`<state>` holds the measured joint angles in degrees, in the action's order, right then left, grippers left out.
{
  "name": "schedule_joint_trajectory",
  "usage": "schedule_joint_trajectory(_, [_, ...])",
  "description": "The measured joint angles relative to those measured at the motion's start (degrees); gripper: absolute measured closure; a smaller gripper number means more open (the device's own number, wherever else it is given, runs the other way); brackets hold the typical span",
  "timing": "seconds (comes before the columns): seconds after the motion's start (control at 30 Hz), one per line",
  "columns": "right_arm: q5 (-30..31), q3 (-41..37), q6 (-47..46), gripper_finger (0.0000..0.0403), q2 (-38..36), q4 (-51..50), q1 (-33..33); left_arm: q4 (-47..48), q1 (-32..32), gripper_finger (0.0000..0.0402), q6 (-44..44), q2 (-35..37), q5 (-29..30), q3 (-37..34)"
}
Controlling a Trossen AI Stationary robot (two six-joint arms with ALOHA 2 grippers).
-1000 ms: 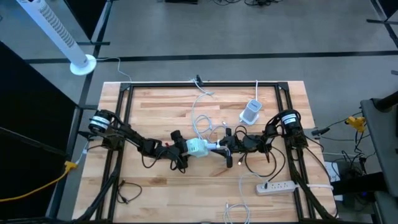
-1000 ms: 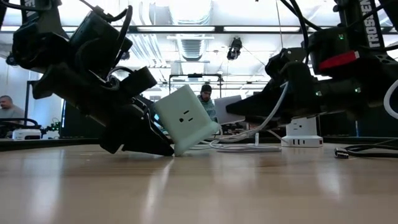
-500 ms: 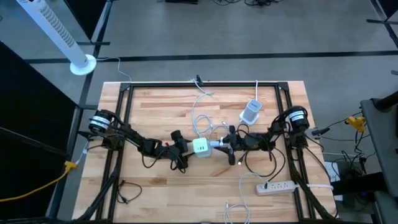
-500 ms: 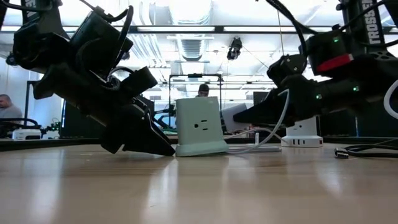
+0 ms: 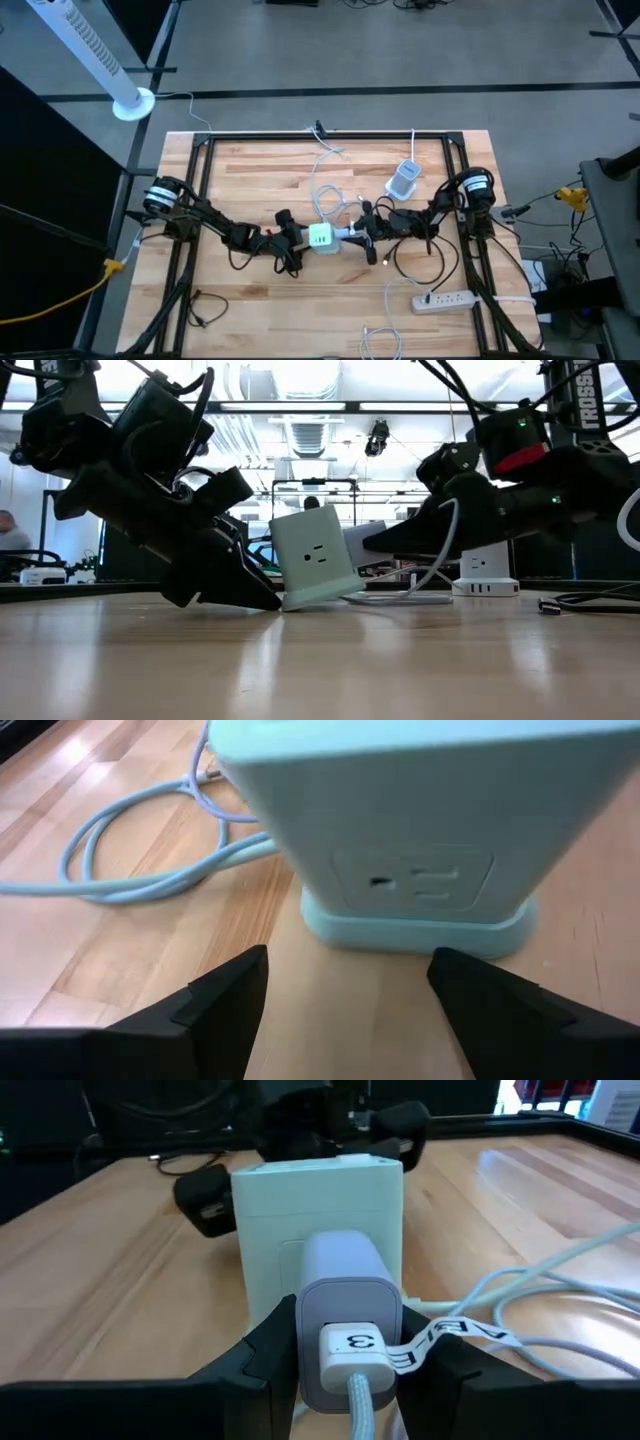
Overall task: Insert USB
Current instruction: Insert the white charger adapter into the green outlet extension
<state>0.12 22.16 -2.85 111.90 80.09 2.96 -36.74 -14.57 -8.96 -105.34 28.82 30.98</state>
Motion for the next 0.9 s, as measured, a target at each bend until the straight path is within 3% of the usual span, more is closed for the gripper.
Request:
schedule_joint_trajectory(0.2, [1.08, 2.46, -0.51, 0.0288, -0.07, -4.4, -0.1, 0.89, -0.03, 0.0128, 2.95, 1.32, -0.55, 0.56])
schedule_joint_trajectory(0.53, [-2.21, 2.45, 1.13, 0.0288, 0.02, -6.88, -0.05, 9.32, -0.02, 0.0128, 5.15, 9.96, -0.46, 1.07])
schedule_joint_trajectory(0.67, [-5.93, 2.94, 2.59, 0.0288, 0.02, -6.9, -0.09, 9.97, -0.07, 0.0128, 9.25, 10.25, -0.51, 1.07])
schedule_joint_trajectory(0.9, [-6.52, 3.36, 2.97, 0.0288, 0.02, -6.57, -0.06, 10.07, 0.01, 0.0128, 9.96, 9.08, -0.91, 1.07])
